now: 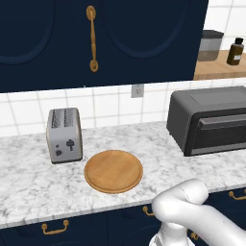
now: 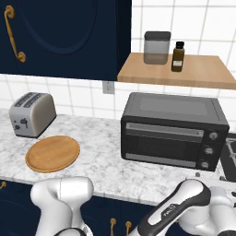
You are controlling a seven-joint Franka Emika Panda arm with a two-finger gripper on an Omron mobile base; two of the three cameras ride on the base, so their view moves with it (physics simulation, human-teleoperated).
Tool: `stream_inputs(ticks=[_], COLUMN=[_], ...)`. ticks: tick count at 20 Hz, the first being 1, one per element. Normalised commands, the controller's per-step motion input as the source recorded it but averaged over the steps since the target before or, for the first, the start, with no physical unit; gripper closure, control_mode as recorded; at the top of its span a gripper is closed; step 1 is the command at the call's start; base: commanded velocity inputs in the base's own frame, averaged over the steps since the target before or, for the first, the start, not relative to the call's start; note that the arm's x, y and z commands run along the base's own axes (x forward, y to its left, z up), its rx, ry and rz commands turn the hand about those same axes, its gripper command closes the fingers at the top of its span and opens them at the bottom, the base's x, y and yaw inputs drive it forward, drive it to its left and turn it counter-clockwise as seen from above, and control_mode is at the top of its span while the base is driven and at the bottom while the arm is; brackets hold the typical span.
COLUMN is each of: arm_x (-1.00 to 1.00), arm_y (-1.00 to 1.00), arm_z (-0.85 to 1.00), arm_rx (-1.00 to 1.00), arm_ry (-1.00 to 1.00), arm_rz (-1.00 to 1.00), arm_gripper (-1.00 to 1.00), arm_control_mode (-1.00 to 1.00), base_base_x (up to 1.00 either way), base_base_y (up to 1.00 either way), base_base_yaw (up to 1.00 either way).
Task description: Pick up the kebab skewer and baguette bread, and place them inside the toaster oven. Close the toaster oven door and start by setting the timer.
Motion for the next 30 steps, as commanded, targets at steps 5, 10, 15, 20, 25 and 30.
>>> stream_inputs(ticks=[5, 10, 15, 20, 25, 30], arm_x=[0.13, 0.19, 0.36, 0.35, 0.20, 0.00], arm_y=[-0.06, -0.01, 0.00, 0.00, 0.00, -0.06], arm_z=[-0.41, -0.29, -0.04, 0.00, 0.12, 0.33], arm_rx=[0.00, 0.00, 0.00, 0.00, 0.00, 0.03], arm_ry=[0.00, 0.00, 0.00, 0.00, 0.01, 0.01], arm_rz=[0.00, 0.00, 0.00, 0.00, 0.00, 0.00], arm_gripper=[-1.00, -1.00, -1.00, -1.00, -1.00, -1.00], arm_control_mode=[-1.00, -1.00, -1.00, -1.00, -1.00, -1.00], base_base_x=[0.00, 0.00, 0.00, 0.00, 0.00, 0.00], base_base_y=[0.00, 0.00, 0.00, 0.00, 0.00, 0.00], base_base_yaw=[0.00, 0.00, 0.00, 0.00, 0.00, 0.00])
